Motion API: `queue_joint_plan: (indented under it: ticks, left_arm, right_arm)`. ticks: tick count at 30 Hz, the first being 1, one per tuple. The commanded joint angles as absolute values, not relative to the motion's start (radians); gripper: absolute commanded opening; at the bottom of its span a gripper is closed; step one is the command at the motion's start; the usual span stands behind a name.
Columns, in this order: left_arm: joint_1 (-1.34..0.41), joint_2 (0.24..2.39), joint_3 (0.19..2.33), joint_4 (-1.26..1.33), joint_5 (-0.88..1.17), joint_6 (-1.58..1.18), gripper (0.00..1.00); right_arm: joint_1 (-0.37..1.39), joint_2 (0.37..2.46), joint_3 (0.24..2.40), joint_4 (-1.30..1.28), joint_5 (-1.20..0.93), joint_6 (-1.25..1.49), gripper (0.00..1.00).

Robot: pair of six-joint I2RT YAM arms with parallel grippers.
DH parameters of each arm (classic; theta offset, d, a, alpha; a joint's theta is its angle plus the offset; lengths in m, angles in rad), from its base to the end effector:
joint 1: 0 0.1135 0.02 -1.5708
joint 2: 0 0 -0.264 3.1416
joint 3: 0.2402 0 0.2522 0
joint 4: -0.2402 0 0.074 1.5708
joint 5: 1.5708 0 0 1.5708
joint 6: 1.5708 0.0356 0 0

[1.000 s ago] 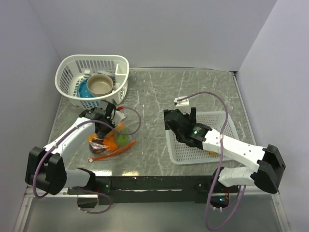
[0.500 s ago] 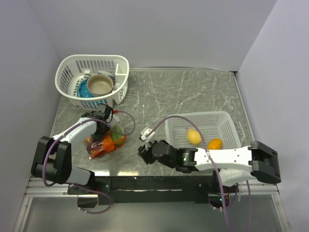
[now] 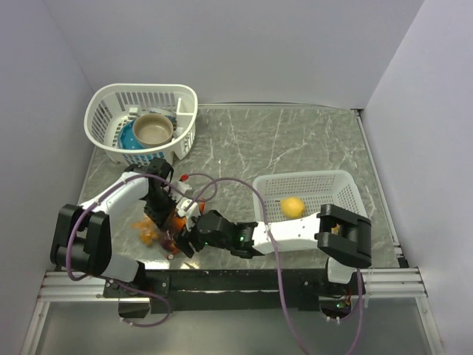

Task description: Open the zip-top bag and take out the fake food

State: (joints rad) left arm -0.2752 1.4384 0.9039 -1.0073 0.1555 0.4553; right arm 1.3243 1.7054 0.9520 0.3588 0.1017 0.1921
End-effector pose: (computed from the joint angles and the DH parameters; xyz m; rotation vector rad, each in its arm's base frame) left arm 0.2195 -0.0677 0.1929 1.1069 2.8848 -0.2357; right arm 0.0953 0.3639 0.2092 -1.0519 1.7864 0.8734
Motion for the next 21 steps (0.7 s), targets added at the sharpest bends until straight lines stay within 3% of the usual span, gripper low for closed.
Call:
queue_joint_plan:
  ticks: [1, 11, 16, 21]
  left_arm:
    - [-0.281, 1.417, 0.878, -1.066, 0.224, 0.482, 0.01]
    - [-0.27, 1.483, 0.764, -0.87, -0.024, 0.5, 0.01]
    - [-0.278, 1.523, 0.822, -0.876, -0.012, 0.485, 0.01]
    - [-0.334, 1.54, 0.879, -0.9, -0.008, 0.471, 0.01]
  right_arm:
    - [1.279, 1.724, 0.997, 0.385, 0.109, 0.204, 0.81]
    - [1.261, 1.585, 0.79, 0.423, 0.135, 0.204, 0.79]
    - [1.261, 1.617, 0.785, 0.439, 0.121, 0.196, 0.79]
    - [1.246, 1.686, 0.851, 0.446, 0.12, 0.149, 0.86]
